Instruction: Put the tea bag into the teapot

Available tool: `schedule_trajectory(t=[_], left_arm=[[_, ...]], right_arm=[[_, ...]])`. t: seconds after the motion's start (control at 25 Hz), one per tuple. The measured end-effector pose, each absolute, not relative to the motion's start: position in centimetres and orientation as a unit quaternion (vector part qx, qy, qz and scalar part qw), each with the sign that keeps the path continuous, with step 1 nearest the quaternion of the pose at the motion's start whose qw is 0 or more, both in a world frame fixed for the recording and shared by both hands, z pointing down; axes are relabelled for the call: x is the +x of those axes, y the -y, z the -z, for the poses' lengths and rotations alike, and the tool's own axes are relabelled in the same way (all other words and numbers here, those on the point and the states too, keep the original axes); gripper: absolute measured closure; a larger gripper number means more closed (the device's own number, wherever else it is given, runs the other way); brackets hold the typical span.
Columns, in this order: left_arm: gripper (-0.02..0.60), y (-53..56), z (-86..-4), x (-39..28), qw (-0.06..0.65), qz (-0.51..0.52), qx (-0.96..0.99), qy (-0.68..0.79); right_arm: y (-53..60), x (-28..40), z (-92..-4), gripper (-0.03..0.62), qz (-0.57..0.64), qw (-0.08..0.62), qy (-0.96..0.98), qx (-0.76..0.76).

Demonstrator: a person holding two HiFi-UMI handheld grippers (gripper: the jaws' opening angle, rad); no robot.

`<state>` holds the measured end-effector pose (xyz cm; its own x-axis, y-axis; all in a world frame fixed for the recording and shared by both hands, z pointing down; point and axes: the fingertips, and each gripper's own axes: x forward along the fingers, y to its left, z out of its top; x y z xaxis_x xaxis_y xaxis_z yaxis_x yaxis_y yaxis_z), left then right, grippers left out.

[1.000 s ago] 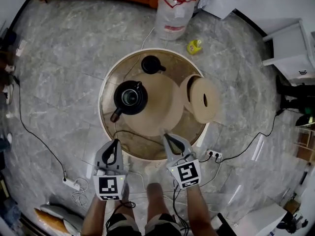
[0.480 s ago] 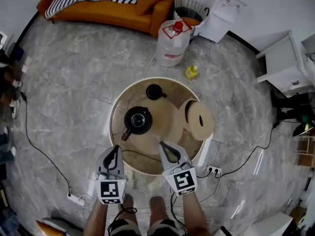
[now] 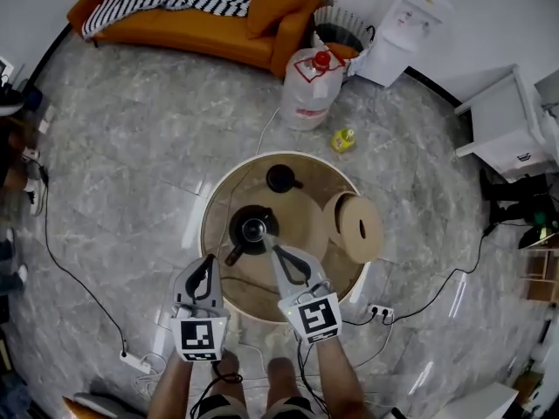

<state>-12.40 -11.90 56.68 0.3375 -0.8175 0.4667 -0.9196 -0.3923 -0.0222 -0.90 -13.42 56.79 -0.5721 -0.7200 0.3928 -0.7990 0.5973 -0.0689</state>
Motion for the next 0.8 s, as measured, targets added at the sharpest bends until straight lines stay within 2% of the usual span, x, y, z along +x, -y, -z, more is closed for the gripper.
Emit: schedule_trajectory(t=[0.8], left_arm=[[0.565,15.5,-64.4,-14.9,0.149,-0.223,0.819,0.507]], right_arm=[[17.6,-5.2,-66.4,0.592,-0.158,0.207,0.864,0.432]])
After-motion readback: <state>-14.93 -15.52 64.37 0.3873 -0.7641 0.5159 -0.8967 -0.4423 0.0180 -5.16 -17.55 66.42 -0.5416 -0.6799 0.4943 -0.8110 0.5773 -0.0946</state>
